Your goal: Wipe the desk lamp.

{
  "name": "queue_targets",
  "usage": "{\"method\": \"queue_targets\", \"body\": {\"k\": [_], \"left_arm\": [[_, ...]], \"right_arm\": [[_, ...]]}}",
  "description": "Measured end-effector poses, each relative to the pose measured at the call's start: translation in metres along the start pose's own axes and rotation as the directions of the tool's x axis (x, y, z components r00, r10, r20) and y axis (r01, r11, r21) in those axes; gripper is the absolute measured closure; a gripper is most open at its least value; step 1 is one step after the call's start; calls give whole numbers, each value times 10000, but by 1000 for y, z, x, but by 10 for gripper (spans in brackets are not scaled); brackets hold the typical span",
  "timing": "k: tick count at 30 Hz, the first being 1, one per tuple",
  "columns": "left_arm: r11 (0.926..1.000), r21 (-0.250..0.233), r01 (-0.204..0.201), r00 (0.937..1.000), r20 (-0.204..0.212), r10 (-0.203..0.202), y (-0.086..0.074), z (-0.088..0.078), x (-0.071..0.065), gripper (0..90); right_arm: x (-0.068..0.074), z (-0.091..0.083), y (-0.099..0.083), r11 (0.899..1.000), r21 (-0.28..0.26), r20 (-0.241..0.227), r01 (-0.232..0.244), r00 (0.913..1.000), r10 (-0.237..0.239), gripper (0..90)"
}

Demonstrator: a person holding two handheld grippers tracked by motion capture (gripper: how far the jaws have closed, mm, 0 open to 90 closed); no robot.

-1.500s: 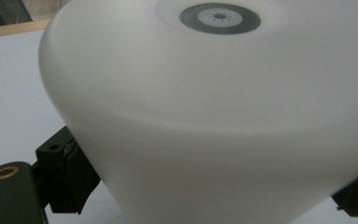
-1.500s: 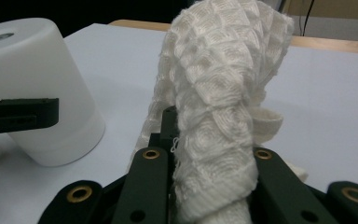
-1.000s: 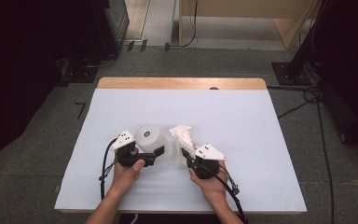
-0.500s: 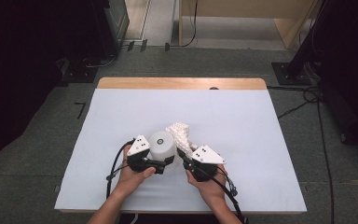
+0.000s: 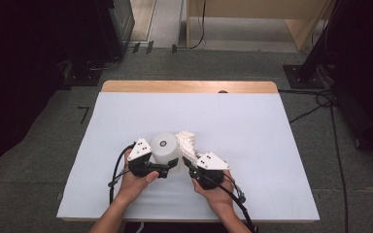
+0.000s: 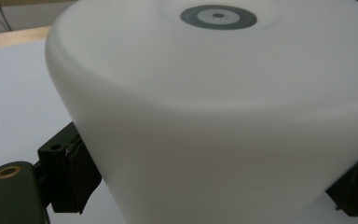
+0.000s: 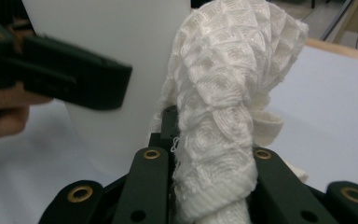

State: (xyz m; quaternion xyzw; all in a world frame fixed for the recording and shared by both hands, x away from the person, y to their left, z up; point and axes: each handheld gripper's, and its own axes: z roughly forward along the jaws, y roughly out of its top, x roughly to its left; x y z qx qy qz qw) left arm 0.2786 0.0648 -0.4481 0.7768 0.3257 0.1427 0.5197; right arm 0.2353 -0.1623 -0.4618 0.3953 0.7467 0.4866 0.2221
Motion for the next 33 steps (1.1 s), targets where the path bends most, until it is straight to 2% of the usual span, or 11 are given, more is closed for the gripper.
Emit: {"method": "queue_targets", "body": {"k": [2, 4, 8, 10, 13, 16, 23, 26, 30, 31, 33], "left_arm": [[9996, -33, -295, 9983, -508, 293, -1, 0, -1, 85], [9983, -14, -578, 9924, -1089, 574, -2, 2, -2, 84], [9964, 197, -827, 9705, -2254, 850, -8, 5, 1, 84], [9966, 292, -764, 9625, -2589, 814, -10, 7, 5, 84], [9975, 396, -582, 9579, -2791, 670, -14, 8, 9, 84], [9969, 594, -518, 9568, -2829, 665, -17, 11, 11, 84], [9973, 694, -222, 9608, -2742, 405, -18, 12, 14, 83], [9973, 729, -112, 9593, -2806, 312, -18, 12, 15, 81], [9976, 694, 18, 9502, -3109, 199, -18, 10, 12, 49], [9983, 561, 142, 9470, -3213, 46, -18, 10, 10, 48], [9970, 490, 604, 9361, -3496, -395, -19, 10, 7, 47]], "right_arm": [[-5, 1, -1, 9999, 44, 149, -142, 9998, 141, 772], [-11, -2, 0, 9995, -41, 305, -322, 9990, 323, 771], [-28, -12, 4, 9964, -410, 700, -748, 9945, 775, 772], [-36, -17, 5, 9933, -555, 895, -1017, 9903, 1064, 772], [-48, -23, 5, 9889, -741, 1114, -1290, 9843, 1368, 772], [-56, -27, 6, 9857, -868, 1256, -1441, 9800, 1543, 772], [-59, -28, 5, 9846, -871, 1311, -1513, 9781, 1619, 772], [-59, -27, 4, 9850, -815, 1308, -1523, 9781, 1620, 772], [-61, -27, 4, 9847, -809, 1331, -1544, 9774, 1642, 771], [-61, -27, 3, 9850, -820, 1376, -1520, 9771, 1622, 770], [-62, -27, 3, 9846, -807, 1435, -1549, 9758, 1652, 769]]}}
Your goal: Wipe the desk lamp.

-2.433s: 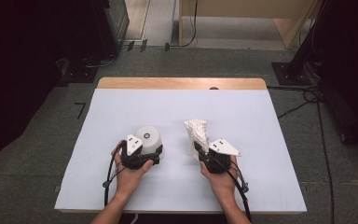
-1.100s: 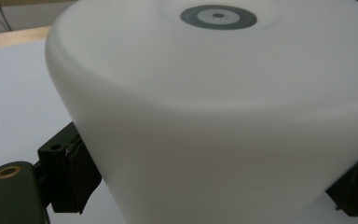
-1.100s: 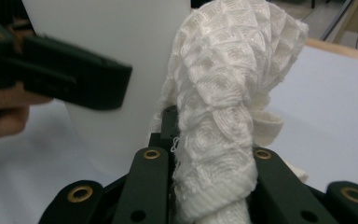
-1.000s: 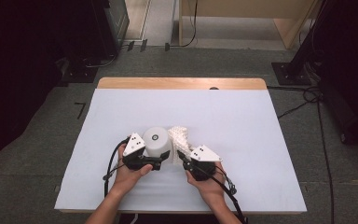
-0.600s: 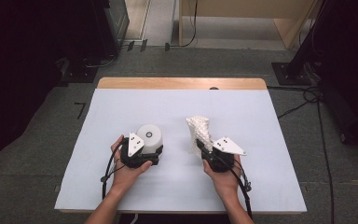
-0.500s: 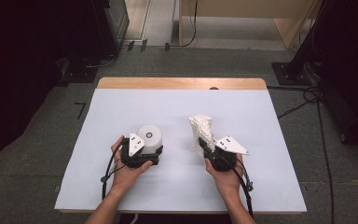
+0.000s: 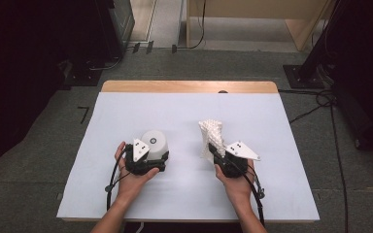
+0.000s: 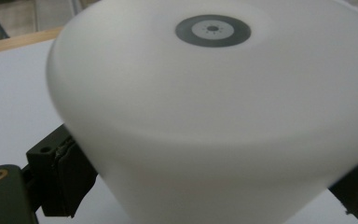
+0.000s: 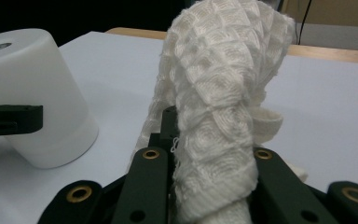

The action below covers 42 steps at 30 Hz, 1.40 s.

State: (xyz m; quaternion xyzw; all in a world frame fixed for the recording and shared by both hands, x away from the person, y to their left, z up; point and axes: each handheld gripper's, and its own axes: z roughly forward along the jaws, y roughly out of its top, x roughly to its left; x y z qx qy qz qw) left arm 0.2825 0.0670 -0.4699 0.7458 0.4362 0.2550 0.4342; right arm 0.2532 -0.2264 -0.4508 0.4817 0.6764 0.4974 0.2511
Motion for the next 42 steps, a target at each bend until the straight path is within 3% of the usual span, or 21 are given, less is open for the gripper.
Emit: {"method": "queue_targets", "body": {"k": [1, 4, 7, 13, 16, 18, 22, 25, 26, 28, 31, 33, 35, 37, 41, 42], "left_arm": [[9999, -29, 144, 9998, -98, -144, -1, 0, -3, 47], [9995, 154, 268, 9957, -894, -253, -4, 3, -13, 47], [9985, 243, 484, 9919, -1188, -452, -3, 5, -15, 71], [9982, 291, 520, 9970, -583, -502, -2, 3, -6, 83], [9963, 32, 856, 9948, 550, -856, 1, 0, 4, 84], [9928, -200, 1183, 9795, 1662, -1134, 5, -4, 12, 84], [9868, -444, 1559, 9302, 3426, -1316, 12, -10, 21, 84], [9838, -528, 1714, 8899, 4368, -1316, 14, -12, 22, 84], [9836, -540, 1721, 8792, 4588, -1287, 14, -13, 21, 84], [9843, -486, 1696, 8660, 4841, -1253, 15, -12, 19, 84], [9894, -301, 1418, 8646, 4905, -1090, 14, -10, 15, 84], [9916, -152, 1281, 8685, 4846, -1048, 13, -8, 12, 84], [9925, -15, 1222, 8644, 4916, -1057, 13, -6, 11, 84], [9946, 86, 1037, 8655, 4918, -945, 12, -4, 7, 84], [9996, 187, 207, 8762, 4813, -271, 12, -2, -5, 84], [9998, 191, -18, 8751, 4839, -77, 12, -2, -8, 84]], "right_arm": [[0, 1, 0, 10000, 15, 4, 30, 10000, -30, 768], [0, 2, -2, 9999, 126, -12, -18, 10000, 18, 767], [1, 3, -3, 9998, 172, -34, 53, 10000, -52, 767], [4, 5, -5, 9996, 276, -71, 69, 10000, -67, 768], [8, 7, -7, 9993, 361, -175, 138, 9998, -131, 767], [11, 9, -8, 9988, 406, -266, 258, 9993, -247, 768], [23, 13, -11, 9973, 550, -547, 478, 9975, -448, 768], [35, 15, -14, 9954, 607, -861, 737, 9939, -684, 769], [39, 16, -14, 9947, 623, -968, 818, 9924, -755, 769], [46, 16, -15, 9928, 575, -1191, 1053, 9880, -979, 769], [54, 16, -15, 9911, 498, -1475, 1233, 9824, -1148, 771], [58, 15, -14, 9895, 406, -1553, 1387, 9792, -1308, 772], [60, 13, -13, 9896, 371, -1588, 1392, 9785, -1317, 773], [59, 12, -11, 9905, 254, -1643, 1352, 9779, -1293, 773], [59, 7, -5, 9910, 53, -1622, 1338, 9780, -1312, 773], [59, 6, -4, 9906, -11, -1556, 1368, 9785, -1353, 773]]}}
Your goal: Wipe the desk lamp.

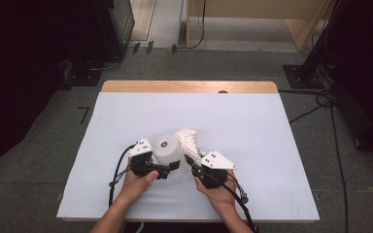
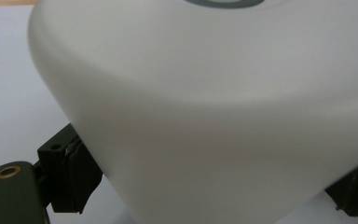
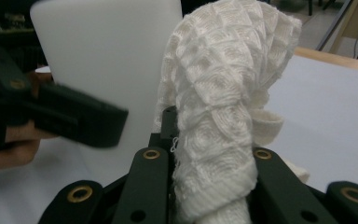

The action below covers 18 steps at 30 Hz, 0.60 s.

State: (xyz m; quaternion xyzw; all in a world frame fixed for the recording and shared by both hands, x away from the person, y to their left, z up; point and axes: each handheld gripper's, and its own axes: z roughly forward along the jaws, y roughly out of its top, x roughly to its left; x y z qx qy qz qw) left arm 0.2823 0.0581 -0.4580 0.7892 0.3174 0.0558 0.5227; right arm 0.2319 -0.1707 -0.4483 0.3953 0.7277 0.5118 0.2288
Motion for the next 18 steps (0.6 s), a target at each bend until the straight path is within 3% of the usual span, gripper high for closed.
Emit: {"method": "queue_targets", "body": {"k": [6, 10, 18], "left_arm": [[9981, 420, -449, 9990, -3, 450, 0, 6, -8, 84], [9984, 260, -510, 9985, -163, 515, 1, 4, -9, 84], [9987, -452, -252, 9987, -450, 232, 8, -12, 1, 84]], "right_arm": [[-1, -10, 10, 9989, -466, 15, 54, 10000, -53, 773], [1, -13, 13, 9979, -635, -13, 148, 9999, -149, 774], [1, 3, -3, 9998, 169, -69, 121, 9999, -119, 773]]}}
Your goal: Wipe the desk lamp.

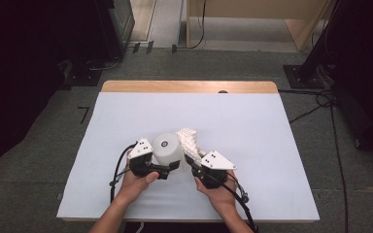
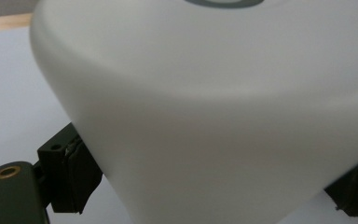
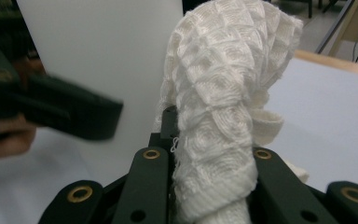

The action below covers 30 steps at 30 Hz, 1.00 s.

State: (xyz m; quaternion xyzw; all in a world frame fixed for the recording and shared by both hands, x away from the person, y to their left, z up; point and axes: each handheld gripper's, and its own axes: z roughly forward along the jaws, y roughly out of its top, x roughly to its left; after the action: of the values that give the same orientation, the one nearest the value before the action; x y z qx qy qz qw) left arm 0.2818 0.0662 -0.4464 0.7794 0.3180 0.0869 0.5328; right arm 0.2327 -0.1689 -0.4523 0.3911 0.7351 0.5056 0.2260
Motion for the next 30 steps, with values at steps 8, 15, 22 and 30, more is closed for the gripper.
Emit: {"method": "queue_targets", "body": {"k": [8, 15, 22, 30], "left_arm": [[9989, -293, -371, 9910, -1297, 331, -1, -2, 5, 84], [9946, 198, -1020, 9545, -2797, 1035, -11, 8, 5, 84], [9914, 576, -1172, 9395, -3170, 1295, -20, 15, 6, 84], [9910, 739, -1115, 9383, -3206, 1295, -24, 18, 7, 82]], "right_arm": [[-11, 5, -6, 9988, 410, 315, -251, 9992, 238, 767], [-34, -9, 0, 9968, -140, 1076, -787, 9910, 798, 767], [-47, -18, 2, 9937, -420, 1362, -1040, 9847, 1088, 767], [-48, -19, 2, 9938, -446, 1425, -1019, 9840, 1073, 766]]}}
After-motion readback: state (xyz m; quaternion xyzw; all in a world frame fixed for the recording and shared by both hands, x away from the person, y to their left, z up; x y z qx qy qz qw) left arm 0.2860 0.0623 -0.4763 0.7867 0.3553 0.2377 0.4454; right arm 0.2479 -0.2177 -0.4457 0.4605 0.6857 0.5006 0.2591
